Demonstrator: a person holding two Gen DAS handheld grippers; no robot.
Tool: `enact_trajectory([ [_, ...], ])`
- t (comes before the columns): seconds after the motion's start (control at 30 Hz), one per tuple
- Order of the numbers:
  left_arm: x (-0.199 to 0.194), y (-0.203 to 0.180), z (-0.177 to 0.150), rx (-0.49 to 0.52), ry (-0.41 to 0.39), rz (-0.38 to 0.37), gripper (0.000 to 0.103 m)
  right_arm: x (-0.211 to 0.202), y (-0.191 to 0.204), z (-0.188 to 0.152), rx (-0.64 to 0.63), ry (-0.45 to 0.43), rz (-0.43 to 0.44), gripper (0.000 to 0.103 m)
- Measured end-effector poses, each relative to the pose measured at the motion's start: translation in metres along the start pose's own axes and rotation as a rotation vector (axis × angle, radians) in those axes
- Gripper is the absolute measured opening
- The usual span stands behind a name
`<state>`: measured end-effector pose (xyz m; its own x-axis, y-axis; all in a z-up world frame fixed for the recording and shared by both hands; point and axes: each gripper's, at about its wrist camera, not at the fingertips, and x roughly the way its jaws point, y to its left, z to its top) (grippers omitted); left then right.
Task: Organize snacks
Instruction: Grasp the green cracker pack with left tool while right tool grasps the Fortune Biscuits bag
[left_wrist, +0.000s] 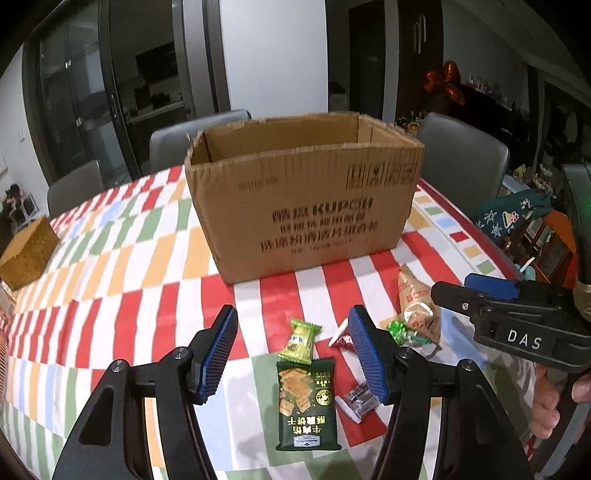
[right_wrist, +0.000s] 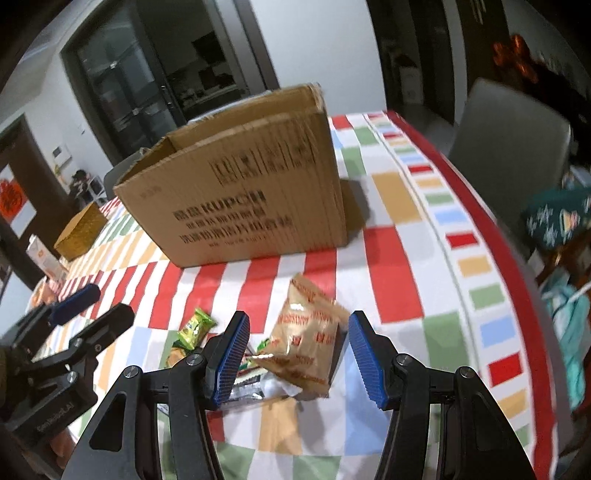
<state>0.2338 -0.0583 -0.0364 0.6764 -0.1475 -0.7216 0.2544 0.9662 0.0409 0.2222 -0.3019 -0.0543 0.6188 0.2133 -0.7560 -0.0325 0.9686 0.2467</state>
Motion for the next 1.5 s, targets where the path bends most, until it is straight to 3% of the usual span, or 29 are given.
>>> enact_trajectory([
  [0.37, 0.048, 0.005, -0.017, -0.006, 0.112, -0.013, 0.061, 0.031, -0.009, -0.007, 0.064, 0.064, 0.000, 0.057],
  [0.8, 0.084, 0.008, -0.021, -0.010, 0.186, -0.026, 0.058, 0.055, -0.007, -0.007, 0.064, 0.111, -0.008, 0.056],
  [1.1, 0.099, 0.008, -0.021, -0.022, 0.218, -0.049, 0.045, 0.057, -0.002, -0.008, 0.020, 0.110, -0.028, 0.047],
  [1.2, 0.099, 0.009, -0.019, -0.036, 0.217, -0.059, 0.032, 0.055, 0.000, -0.008, 0.004, 0.102, -0.038, 0.047],
  [1.23, 0.099, 0.009, -0.019, -0.038, 0.216, -0.061, 0.023, 0.054, 0.000, -0.008, -0.002, 0.096, -0.042, 0.047],
  [1.5, 0.077, 0.006, -0.010, -0.038, 0.154, -0.073, 0.021, 0.037, 0.010, -0.003, -0.052, 0.048, -0.046, 0.047],
])
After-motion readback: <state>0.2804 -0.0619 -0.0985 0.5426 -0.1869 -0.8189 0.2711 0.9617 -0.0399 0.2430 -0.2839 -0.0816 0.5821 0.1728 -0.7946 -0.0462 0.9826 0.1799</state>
